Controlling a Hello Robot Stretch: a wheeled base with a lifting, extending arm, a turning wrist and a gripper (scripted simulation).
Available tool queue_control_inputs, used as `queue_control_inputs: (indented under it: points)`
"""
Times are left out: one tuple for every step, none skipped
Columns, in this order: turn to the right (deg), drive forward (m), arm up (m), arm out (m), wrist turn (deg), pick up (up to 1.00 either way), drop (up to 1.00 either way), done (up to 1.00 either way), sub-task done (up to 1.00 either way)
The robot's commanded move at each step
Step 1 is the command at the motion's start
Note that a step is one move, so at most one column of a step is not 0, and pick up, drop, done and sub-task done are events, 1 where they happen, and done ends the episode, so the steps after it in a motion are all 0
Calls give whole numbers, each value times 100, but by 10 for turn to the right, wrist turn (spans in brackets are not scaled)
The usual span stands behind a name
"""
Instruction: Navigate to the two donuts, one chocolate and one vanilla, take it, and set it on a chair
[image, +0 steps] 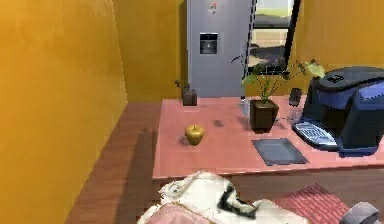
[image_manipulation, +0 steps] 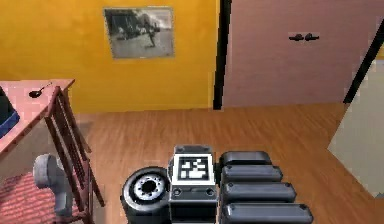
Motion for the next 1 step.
queue_control_inputs:
  points:
    - [-450,0,0,0,0,0,0,0,0]
